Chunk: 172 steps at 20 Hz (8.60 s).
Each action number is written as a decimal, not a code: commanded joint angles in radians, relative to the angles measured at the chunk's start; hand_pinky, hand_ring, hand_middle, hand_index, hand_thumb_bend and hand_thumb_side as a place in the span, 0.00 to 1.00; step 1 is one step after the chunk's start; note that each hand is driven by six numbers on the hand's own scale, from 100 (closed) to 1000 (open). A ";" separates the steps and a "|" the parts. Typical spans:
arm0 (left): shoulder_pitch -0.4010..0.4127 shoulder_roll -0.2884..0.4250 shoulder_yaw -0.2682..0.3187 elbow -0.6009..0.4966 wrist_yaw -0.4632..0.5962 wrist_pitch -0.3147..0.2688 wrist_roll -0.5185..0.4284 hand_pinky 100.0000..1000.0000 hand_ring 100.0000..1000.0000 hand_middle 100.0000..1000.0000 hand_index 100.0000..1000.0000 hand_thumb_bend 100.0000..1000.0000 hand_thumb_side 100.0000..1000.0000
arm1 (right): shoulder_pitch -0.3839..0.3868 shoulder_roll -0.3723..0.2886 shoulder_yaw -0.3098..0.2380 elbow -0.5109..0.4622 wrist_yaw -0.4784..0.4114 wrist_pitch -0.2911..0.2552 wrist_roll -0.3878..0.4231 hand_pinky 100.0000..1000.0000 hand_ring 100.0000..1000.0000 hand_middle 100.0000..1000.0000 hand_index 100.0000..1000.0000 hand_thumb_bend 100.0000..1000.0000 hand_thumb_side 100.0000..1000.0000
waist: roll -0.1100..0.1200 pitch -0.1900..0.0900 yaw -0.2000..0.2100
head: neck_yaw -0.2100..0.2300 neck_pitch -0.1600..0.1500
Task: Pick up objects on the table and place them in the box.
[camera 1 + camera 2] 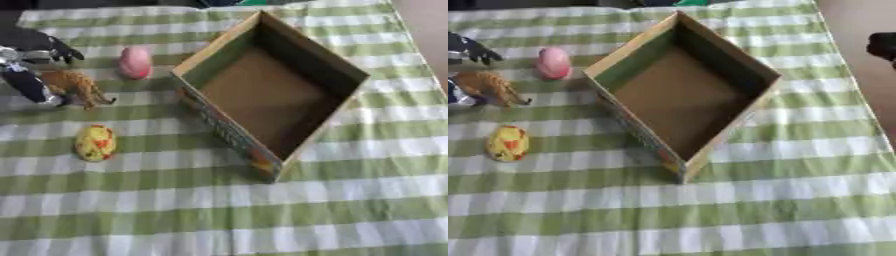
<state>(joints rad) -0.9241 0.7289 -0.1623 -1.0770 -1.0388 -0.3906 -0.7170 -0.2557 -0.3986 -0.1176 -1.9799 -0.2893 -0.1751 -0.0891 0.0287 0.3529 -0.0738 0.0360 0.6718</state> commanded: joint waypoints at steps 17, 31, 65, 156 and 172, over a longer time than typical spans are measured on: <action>-0.012 0.009 0.016 0.003 0.039 -0.010 -0.024 0.23 0.53 0.49 0.55 0.00 0.17 | -0.001 -0.005 -0.017 -0.020 0.001 0.007 -0.015 0.73 0.68 0.49 0.76 0.00 1.00 | -0.005 -0.023 -0.001 | 0.002 -0.009; -0.044 0.010 0.018 -0.038 0.072 0.030 -0.054 0.19 0.50 0.48 0.54 0.00 0.17 | 0.007 0.003 -0.017 -0.020 -0.002 0.013 -0.017 0.73 0.68 0.49 0.76 0.00 1.00 | 0.001 -0.052 0.005 | 0.000 0.004; -0.239 -0.235 -0.055 -0.270 0.182 0.079 0.055 0.17 0.47 0.44 0.51 0.00 0.19 | -0.029 0.025 0.005 -0.020 -0.032 0.024 0.002 0.73 0.68 0.50 0.76 0.00 1.00 | 0.026 -0.080 -0.067 | 0.026 -0.002; -0.201 -0.300 0.008 -0.392 0.294 0.183 0.254 0.43 0.70 0.69 0.86 0.60 0.99 | -0.041 0.065 0.000 -0.020 -0.049 0.054 -0.044 0.73 0.68 0.49 0.75 0.00 1.00 | 0.022 -0.053 -0.107 | 0.032 -0.006; 0.031 0.033 0.009 -0.616 0.315 0.283 0.271 0.47 0.76 0.77 0.93 0.56 0.96 | 0.002 0.046 -0.017 -0.020 -0.029 0.055 -0.064 0.73 0.68 0.48 0.75 0.00 1.00 | 0.033 -0.078 -0.020 | -0.019 0.042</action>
<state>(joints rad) -0.8815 0.7056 -0.1583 -1.6704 -0.7318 -0.1189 -0.4466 -0.2479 -0.3247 -0.1247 -1.9799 -0.3267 -0.1199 -0.1485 0.0643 0.2961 -0.0936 0.0207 0.7039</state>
